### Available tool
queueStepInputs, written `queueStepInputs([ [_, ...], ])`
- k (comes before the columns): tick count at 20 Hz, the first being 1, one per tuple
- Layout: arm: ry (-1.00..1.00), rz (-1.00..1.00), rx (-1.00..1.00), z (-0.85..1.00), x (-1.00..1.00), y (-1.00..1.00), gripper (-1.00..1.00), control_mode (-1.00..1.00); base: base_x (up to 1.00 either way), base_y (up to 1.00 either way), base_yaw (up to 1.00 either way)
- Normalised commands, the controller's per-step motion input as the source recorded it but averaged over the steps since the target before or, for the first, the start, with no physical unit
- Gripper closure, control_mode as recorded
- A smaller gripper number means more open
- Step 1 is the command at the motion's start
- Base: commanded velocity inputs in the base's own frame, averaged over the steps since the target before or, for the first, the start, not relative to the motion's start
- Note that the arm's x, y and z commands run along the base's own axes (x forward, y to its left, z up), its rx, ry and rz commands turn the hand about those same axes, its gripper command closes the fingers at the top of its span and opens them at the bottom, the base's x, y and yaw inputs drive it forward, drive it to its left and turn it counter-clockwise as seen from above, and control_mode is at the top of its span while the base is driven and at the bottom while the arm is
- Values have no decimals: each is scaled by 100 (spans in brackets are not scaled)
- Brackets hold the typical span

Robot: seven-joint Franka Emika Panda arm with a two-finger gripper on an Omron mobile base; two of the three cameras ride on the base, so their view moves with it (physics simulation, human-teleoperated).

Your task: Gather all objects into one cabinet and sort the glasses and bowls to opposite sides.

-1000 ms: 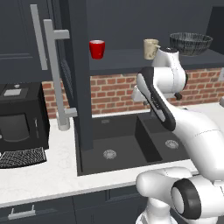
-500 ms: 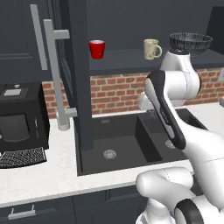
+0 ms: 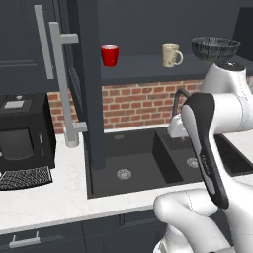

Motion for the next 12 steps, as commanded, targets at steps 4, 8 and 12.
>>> queueStepInputs([
  [4, 0, -10, 0, 93, -32, 0, -100, -100, 0, 0, 0],
  [8, 0, -3, 0, 94, -31, -6, -100, -100, 0, 0, 0],
  [12, 0, 0, 0, 45, -37, -10, -100, -100, 0, 0, 0],
])
